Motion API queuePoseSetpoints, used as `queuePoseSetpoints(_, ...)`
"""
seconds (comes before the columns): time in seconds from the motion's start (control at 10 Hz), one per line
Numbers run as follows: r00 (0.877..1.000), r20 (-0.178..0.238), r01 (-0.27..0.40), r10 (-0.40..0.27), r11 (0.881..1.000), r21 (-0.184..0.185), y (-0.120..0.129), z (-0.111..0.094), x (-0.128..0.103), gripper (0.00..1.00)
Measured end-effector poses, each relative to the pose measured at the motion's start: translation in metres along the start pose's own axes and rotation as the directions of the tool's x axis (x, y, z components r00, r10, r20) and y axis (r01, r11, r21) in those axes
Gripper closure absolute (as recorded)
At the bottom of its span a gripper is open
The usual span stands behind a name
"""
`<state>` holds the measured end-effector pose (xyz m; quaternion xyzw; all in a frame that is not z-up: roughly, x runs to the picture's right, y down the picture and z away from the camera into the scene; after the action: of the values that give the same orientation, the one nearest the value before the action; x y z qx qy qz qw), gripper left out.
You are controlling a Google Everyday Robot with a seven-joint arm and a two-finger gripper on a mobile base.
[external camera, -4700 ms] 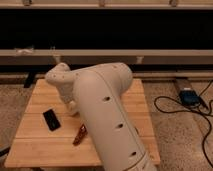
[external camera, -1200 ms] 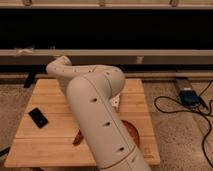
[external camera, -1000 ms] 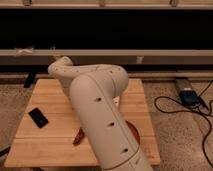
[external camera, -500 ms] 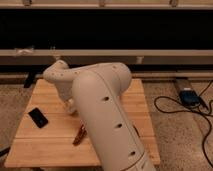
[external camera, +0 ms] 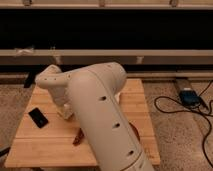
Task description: Wipe the white sponge on the table
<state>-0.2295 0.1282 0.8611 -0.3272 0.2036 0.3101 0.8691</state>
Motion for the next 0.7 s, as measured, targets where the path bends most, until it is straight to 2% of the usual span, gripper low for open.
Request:
queuePoseSetpoints(0.2, 1.000, 0.003, 0.029, -0.029, 1.000, -0.003, 0.015, -0.001, -0.008, 0.98)
queuePoseSetpoints(0.7, 0.998, 0.025, 0.057, -0.056, 0.998, -0.022, 0.041, -0.008, -0.040, 0.48)
